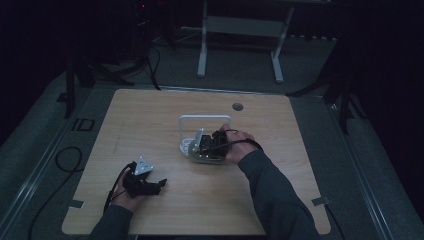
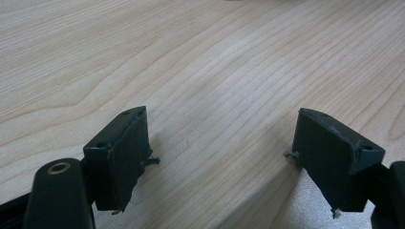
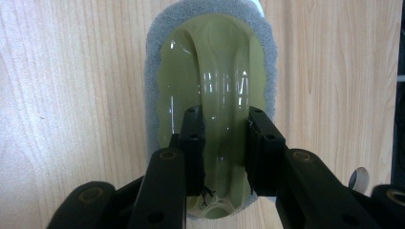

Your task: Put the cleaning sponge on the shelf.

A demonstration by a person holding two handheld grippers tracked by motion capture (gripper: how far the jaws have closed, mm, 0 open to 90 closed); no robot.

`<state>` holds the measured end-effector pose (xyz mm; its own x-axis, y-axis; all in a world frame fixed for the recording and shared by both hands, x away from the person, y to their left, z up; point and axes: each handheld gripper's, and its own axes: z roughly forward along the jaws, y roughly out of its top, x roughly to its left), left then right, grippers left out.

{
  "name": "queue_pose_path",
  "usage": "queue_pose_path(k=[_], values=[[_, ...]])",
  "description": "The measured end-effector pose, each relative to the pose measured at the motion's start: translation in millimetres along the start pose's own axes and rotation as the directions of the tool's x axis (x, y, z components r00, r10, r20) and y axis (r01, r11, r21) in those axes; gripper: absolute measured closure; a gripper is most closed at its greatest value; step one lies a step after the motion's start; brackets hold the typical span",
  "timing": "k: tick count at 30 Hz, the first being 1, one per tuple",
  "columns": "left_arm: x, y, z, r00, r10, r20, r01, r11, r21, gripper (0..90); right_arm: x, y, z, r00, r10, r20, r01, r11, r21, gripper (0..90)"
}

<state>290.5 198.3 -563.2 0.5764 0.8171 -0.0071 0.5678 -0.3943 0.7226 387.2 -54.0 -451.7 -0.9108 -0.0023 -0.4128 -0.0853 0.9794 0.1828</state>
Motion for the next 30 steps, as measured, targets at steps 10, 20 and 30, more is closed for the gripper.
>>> queue_pose_path(k=[10, 20, 30], values=[[0.0, 0.0, 0.0, 1.0000, 0.000, 0.000, 0.000, 1.0000, 0.000, 20.4, -1.6, 0.9, 4.8, 0.9998, -0.013, 0.011, 0.013, 1.000, 0.015, 71.5], [0.1, 0.1, -0.2, 1.0000, 0.001, 0.001, -0.001, 1.0000, 0.002, 20.4, -4.7, 6.7, 7.3, 0.9987, -0.033, 0.039, 0.033, 0.999, 0.016, 71.5], [0.1, 0.0, -0.1, 1.0000, 0.001, 0.000, -0.001, 1.0000, 0.002, 20.5, -6.2, 8.5, 14.7, 0.9978, -0.044, 0.050, 0.043, 0.999, 0.018, 71.5]])
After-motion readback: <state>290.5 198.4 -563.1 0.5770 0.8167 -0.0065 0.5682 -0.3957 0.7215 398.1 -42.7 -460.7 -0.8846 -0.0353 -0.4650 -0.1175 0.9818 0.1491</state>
